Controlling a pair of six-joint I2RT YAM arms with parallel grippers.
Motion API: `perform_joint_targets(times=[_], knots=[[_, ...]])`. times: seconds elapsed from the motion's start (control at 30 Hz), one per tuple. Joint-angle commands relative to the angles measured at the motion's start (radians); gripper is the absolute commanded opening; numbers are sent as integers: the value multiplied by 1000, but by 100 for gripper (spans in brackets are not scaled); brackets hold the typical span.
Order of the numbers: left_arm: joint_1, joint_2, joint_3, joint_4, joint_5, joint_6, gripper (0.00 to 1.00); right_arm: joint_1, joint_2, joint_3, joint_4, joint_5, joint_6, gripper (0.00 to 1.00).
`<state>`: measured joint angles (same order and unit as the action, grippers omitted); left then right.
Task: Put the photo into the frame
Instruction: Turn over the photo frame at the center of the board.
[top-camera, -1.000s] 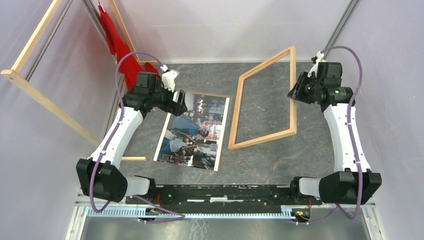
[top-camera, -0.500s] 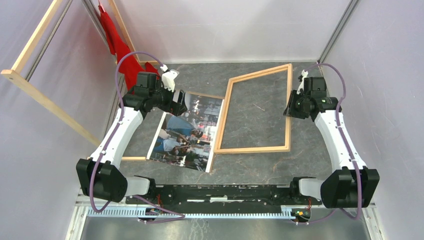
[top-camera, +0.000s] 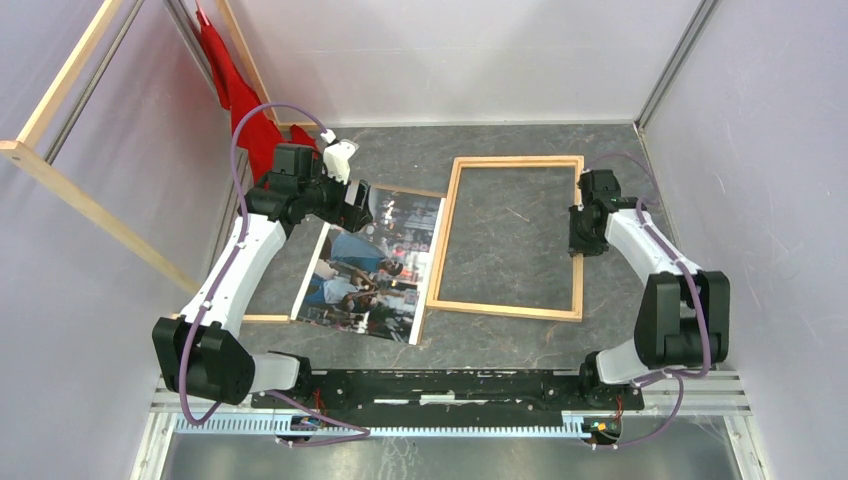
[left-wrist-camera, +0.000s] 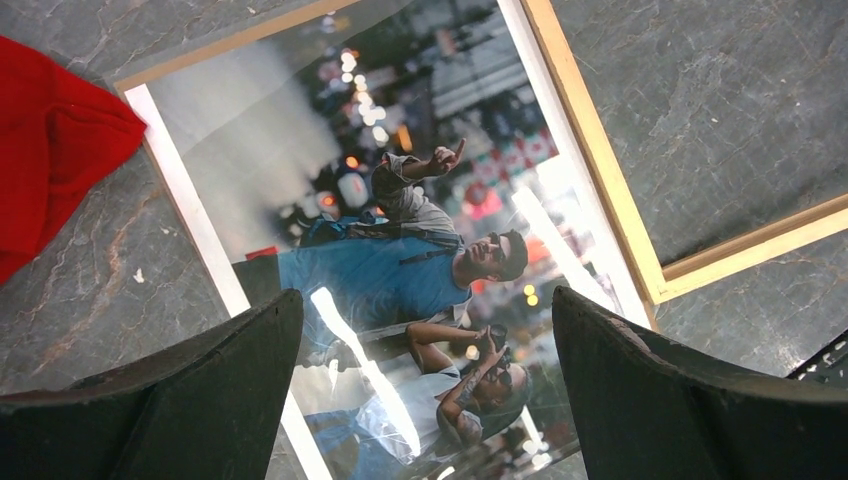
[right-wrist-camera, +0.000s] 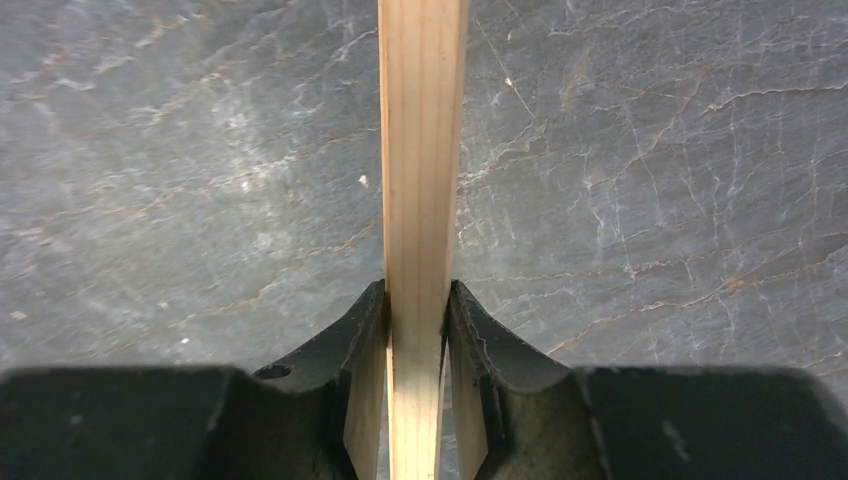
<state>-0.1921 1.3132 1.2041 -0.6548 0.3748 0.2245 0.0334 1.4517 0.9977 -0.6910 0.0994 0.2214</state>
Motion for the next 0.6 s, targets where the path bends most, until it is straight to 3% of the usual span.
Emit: perform_joint_targets(times=[0.0,0.43,0.5,0.57], knots=[[-3,-20,2,27,-17,56,100,24,74,5,47,84,-40,32],[-3,-23,-4,15,-27,83,100,25,219,17,52,176,-48,45],[-2,-26,-6,12,-28,88,100,28,193,23,61,176,-30,50],[-3,-24,-10,12,-31,92,100,45,137,32,83,176,3,62]])
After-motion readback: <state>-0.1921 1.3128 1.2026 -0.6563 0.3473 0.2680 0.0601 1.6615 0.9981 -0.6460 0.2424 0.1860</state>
